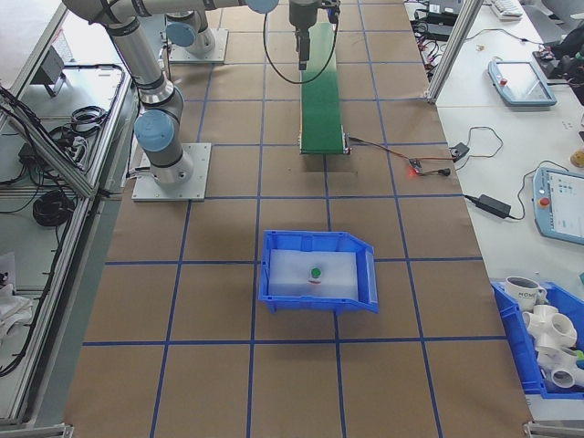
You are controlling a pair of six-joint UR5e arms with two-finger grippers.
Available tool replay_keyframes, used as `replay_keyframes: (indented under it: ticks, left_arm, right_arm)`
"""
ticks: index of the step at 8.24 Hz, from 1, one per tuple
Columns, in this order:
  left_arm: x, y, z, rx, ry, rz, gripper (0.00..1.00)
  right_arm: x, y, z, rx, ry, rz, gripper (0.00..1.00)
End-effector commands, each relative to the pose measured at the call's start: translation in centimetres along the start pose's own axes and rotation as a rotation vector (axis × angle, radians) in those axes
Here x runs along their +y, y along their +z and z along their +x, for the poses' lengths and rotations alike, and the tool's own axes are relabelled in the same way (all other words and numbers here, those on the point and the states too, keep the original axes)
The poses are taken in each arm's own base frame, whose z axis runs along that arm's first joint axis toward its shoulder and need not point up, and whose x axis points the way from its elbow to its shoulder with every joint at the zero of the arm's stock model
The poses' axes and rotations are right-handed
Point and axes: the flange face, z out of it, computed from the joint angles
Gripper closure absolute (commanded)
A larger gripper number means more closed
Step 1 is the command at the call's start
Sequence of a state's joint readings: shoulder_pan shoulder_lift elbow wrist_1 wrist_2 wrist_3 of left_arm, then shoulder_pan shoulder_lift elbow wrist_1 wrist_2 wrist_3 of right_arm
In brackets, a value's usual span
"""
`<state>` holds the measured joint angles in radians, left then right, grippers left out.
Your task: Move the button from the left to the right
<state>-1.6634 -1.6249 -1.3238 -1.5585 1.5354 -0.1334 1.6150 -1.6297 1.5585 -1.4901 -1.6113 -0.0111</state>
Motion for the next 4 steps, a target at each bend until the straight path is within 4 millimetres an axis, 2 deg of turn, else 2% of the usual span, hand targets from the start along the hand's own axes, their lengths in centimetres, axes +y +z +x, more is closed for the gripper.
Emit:
replay_keyframes:
  ticks: [1, 4]
  left_arm:
    - [0.2, 0.4, 0.0, -0.001, -0.001, -0.009, 0.00]
    - [1.6, -0.1, -0.3, -0.012, -0.001, -0.007, 0.00]
  right_arm:
    - [0.0, 0.0, -0.4, -0.001, 0.002, 0.001, 0.00]
    - [0.1, -0.1, -0.3, 0.007, 0.002, 0.002, 0.00]
